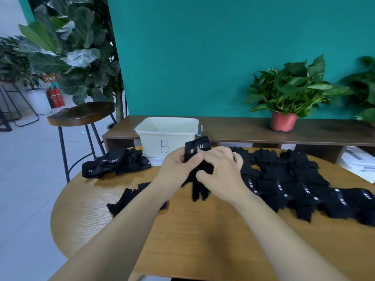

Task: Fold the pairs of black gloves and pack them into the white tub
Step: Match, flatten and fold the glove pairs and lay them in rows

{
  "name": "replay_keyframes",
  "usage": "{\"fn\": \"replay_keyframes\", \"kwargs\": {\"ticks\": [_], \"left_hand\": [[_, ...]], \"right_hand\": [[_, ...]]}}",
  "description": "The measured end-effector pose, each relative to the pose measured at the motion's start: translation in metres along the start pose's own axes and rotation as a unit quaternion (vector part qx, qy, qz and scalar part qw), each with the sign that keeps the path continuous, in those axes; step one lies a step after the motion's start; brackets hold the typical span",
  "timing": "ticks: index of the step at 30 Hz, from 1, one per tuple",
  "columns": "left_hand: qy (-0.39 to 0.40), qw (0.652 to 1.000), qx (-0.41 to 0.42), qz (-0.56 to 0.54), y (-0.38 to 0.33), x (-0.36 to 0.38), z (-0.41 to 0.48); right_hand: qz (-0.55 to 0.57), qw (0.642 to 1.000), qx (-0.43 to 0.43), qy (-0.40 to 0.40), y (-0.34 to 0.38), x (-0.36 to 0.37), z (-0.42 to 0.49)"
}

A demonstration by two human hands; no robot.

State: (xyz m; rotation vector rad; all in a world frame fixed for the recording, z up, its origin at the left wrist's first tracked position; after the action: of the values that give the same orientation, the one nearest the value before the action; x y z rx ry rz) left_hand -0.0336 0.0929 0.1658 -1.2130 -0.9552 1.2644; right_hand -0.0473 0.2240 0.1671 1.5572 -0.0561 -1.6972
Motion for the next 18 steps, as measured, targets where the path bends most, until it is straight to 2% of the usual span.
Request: {"fn": "replay_keyframes", "kwargs": {"ticks": [1, 3, 5, 6, 8, 10, 11, 12, 14, 18], "left_hand": [[-0.018, 1.000, -0.006, -0.016, 0.001, -0.004, 0.000], [-0.036, 0.999, -0.021, -0.012, 0.002, -0.012, 0.002], [-0.006, 0.999, -0.033, 0.005, 0.002, -0.015, 0.002], [0.024, 0.999, -0.043, 0.010, 0.002, -0.015, 0.002], [0.082, 0.995, -0.063, 0.000, 0.004, -0.014, 0.003], [0.111, 0.991, -0.072, -0.009, 0.005, -0.013, 0.004], [0.121, 0.990, -0.073, 0.001, 0.005, -0.013, 0.004], [0.131, 0.989, -0.071, 0.021, 0.005, -0.014, 0.004], [0.150, 0.984, -0.071, 0.068, 0.008, -0.015, 0.005], [0.172, 0.975, -0.089, 0.113, 0.021, -0.020, 0.009]], "right_hand": [[0.001, 1.000, -0.018, -0.016, 0.000, -0.003, -0.003], [0.015, 0.995, -0.023, -0.096, -0.006, -0.013, -0.007], [0.013, 0.989, 0.023, -0.147, -0.012, -0.028, -0.008], [0.036, 0.991, 0.055, -0.119, -0.016, -0.032, -0.006], [0.146, 0.986, 0.083, 0.013, -0.022, -0.027, -0.002], [0.302, 0.947, 0.063, 0.088, -0.026, -0.021, 0.000], [0.351, 0.930, 0.060, 0.088, -0.029, -0.022, 0.000], [0.359, 0.928, 0.061, 0.077, -0.031, -0.023, 0.000], [0.339, 0.936, 0.058, 0.069, -0.037, -0.024, 0.000], [0.330, 0.936, 0.059, 0.104, -0.049, -0.016, 0.006]]}}
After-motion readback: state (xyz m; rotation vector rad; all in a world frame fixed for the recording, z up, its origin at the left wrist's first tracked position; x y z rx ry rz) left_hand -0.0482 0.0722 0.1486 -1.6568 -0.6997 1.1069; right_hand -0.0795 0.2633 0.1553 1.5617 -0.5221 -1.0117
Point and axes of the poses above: each hand's wrist, its own z-axis towards the middle knuckle, its own x-axis out of the palm, y = z × x, the point moved 4 cm from there along z, towards the middle knuckle, and after that the axes turned 13 degrees about y, right-handed, at the moved point
